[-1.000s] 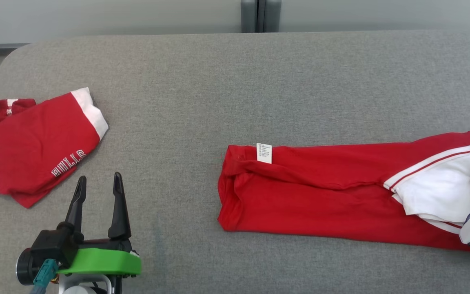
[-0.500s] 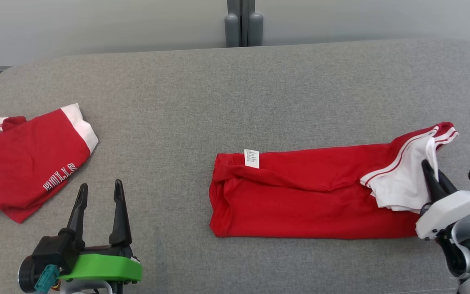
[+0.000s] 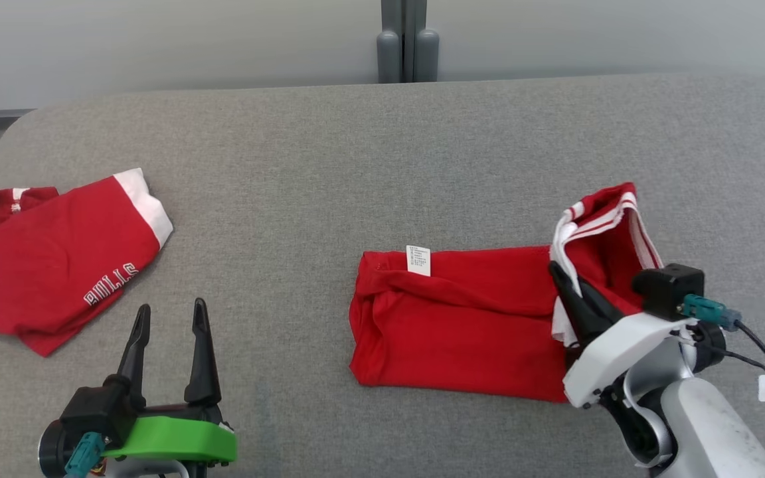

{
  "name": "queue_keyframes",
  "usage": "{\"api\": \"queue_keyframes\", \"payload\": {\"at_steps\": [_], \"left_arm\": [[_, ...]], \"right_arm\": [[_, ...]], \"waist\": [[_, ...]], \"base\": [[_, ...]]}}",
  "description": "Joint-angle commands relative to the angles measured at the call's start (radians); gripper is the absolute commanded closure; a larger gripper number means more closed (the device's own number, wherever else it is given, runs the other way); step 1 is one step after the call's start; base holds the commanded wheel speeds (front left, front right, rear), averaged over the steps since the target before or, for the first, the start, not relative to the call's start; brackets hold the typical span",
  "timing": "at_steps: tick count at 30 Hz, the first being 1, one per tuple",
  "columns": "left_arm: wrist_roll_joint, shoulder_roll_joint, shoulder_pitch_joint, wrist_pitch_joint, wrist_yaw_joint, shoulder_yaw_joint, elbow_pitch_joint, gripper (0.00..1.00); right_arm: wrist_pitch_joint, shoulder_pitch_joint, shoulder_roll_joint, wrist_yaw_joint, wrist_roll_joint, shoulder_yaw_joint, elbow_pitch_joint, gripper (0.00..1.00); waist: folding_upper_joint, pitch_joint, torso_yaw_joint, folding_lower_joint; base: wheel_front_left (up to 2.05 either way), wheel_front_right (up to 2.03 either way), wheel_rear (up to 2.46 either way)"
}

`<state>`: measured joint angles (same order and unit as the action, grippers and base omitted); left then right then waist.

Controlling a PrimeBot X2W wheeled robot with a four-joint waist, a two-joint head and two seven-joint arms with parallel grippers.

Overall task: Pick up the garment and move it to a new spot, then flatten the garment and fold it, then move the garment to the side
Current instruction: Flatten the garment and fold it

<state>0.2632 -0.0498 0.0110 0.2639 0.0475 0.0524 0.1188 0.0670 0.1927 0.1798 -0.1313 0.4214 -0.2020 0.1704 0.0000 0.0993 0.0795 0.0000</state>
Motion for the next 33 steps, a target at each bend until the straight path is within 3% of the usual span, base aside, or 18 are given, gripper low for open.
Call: {"api": "queue_keyframes", "payload": {"at_steps": [1,11,21,22,23,24,33], "left_arm": [[0.011,-0.002,-0.009,0.000,0.002,0.003,0.002,0.00],[0.022,-0.002,0.004,0.000,-0.004,0.028,0.013,0.00],[0.022,-0.002,0.012,0.000,0.000,0.036,0.027,0.00],[0.022,-0.002,0.013,0.000,0.000,0.036,0.028,0.00],[0.023,-0.002,0.013,0.000,0.000,0.038,0.029,0.00],[0.024,-0.002,0.014,0.000,0.000,0.040,0.031,0.00],[0.022,-0.002,-0.001,0.000,-0.003,0.039,0.036,0.00]], "right_arm": [[0.004,0.014,-0.009,0.001,-0.006,-0.013,-0.004,1.00],[-0.001,0.097,-0.094,0.001,-0.018,-0.124,0.080,1.00],[-0.038,0.162,-0.126,0.001,0.021,-0.206,0.186,1.00],[-0.045,0.166,-0.126,0.001,0.022,-0.211,0.193,0.66],[-0.052,0.171,-0.128,0.001,0.027,-0.219,0.204,0.05],[-0.063,0.173,-0.128,0.001,0.034,-0.224,0.210,0.00],[-0.180,0.195,-0.101,0.001,0.009,-0.190,0.182,0.00]], "waist": [[0.0000,0.000,0.011,0.0000],[0.0000,0.008,0.062,0.0000],[0.0000,0.009,0.089,0.0000],[0.0000,0.008,0.090,0.0000],[0.0000,0.007,0.090,0.0000],[0.0000,0.006,0.091,0.0000],[0.0000,-0.019,0.059,0.0000]], "base": [[0.00,0.00,0.00],[0.00,0.00,0.00],[0.00,0.00,0.00],[0.00,0.00,0.00],[0.00,0.00,0.00],[0.00,0.00,0.00],[0.00,0.00,0.00]]}}
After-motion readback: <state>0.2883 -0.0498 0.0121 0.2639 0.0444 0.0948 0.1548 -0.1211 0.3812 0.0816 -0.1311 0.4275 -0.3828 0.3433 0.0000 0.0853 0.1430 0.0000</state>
